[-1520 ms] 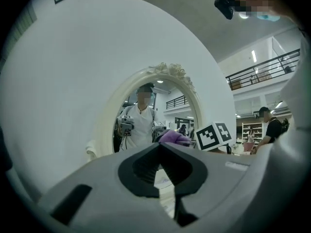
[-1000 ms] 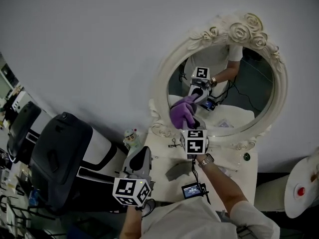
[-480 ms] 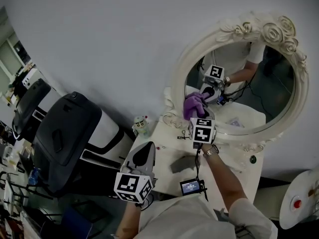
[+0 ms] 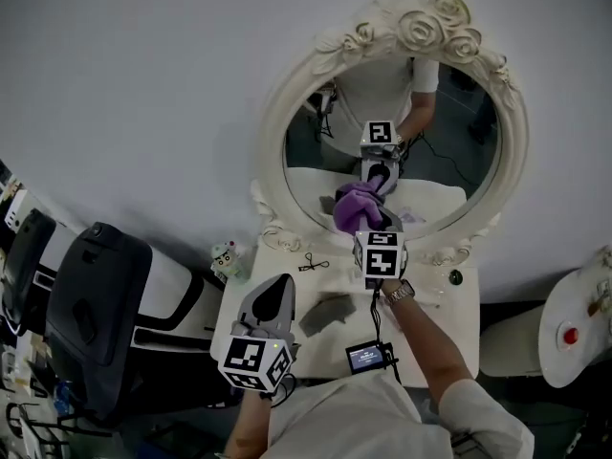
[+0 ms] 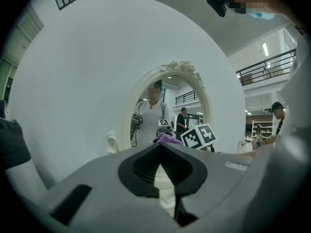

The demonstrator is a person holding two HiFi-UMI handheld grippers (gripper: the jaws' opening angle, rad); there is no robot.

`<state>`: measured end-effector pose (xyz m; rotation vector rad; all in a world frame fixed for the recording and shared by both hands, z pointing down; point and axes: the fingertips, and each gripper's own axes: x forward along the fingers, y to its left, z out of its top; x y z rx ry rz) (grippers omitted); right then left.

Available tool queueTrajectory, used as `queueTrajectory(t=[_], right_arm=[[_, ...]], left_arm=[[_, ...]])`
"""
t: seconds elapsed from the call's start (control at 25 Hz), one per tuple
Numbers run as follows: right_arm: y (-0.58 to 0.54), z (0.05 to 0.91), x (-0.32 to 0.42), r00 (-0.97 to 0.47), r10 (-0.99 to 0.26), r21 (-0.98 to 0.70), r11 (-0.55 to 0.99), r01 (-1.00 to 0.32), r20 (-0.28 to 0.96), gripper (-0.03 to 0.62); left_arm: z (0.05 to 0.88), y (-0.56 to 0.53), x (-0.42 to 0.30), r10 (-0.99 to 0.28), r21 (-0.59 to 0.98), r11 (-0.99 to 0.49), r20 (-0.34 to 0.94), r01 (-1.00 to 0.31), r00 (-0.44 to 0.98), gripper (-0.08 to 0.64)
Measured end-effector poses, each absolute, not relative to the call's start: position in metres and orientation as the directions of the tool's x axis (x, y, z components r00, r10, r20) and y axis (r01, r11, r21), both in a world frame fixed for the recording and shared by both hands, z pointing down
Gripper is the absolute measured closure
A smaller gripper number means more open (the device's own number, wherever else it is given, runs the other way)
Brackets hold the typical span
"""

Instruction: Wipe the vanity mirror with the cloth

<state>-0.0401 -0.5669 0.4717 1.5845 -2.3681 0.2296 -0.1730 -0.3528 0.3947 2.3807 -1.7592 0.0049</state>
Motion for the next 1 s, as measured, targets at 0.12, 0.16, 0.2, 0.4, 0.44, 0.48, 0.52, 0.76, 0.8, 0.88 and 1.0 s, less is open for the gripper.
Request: queueTrajectory(t=[0.12, 0.16, 0.2, 0.4, 0.44, 0.48, 0.52, 0.76, 0.8, 0.88, 1.0], right_arm=[[-0.567, 0.475, 0.003, -0.295, -0.898, 0.032, 0.323, -0.946, 0.326, 0.528], [-0.568, 0.475, 0.017, -0.274, -0.904, 0.035, 0.302, -0.953, 0.328, 0.528], [-0.568, 0.475, 0.031, -0.254, -0.909, 0.039, 0.282, -0.959, 0.329, 0.528], [-0.569, 0.477, 0.092, -0.173, -0.926, 0.048, 0.2, -0.979, 0.336, 0.526], [-0.57, 0.477, 0.103, -0.158, -0.928, 0.05, 0.186, -0.981, 0.338, 0.526], [-0.57, 0.478, 0.114, -0.145, -0.929, 0.051, 0.172, -0.984, 0.34, 0.526], [-0.569, 0.479, 0.123, -0.133, -0.93, 0.052, 0.16, -0.986, 0.343, 0.526], [-0.571, 0.484, 0.168, -0.072, -0.931, 0.068, 0.103, -0.992, 0.358, 0.526], [-0.571, 0.484, 0.172, -0.069, -0.93, 0.068, 0.1, -0.993, 0.36, 0.526], [-0.571, 0.485, 0.176, -0.065, -0.93, 0.071, 0.097, -0.993, 0.361, 0.526], [-0.57, 0.486, 0.178, -0.044, -0.934, 0.07, 0.073, -0.995, 0.354, 0.526]], left_arm=[[0.396, -0.363, -0.147, -0.927, 0.149, -0.343, 0.107, -0.927, 0.36, 0.558], [0.396, -0.366, -0.138, -0.919, 0.15, -0.363, 0.106, -0.919, 0.38, 0.56], [0.397, -0.369, -0.129, -0.91, 0.15, -0.383, 0.105, -0.911, 0.4, 0.558], [0.397, -0.382, -0.09, -0.878, 0.156, -0.451, 0.099, -0.879, 0.469, 0.56], [0.397, -0.385, -0.084, -0.873, 0.158, -0.461, 0.098, -0.873, 0.478, 0.558], [0.397, -0.387, -0.077, -0.868, 0.16, -0.469, 0.097, -0.868, 0.487, 0.558], [0.398, -0.39, -0.071, -0.863, 0.163, -0.477, 0.096, -0.864, 0.495, 0.558], [0.399, -0.399, -0.041, -0.841, 0.168, -0.515, 0.093, -0.841, 0.533, 0.558], [0.4, -0.399, -0.039, -0.839, 0.169, -0.517, 0.093, -0.839, 0.536, 0.558], [0.4, -0.4, -0.037, -0.838, 0.169, -0.518, 0.095, -0.838, 0.537, 0.558], [0.4, -0.4, -0.039, -0.84, 0.167, -0.515, 0.1, -0.841, 0.534, 0.56]])
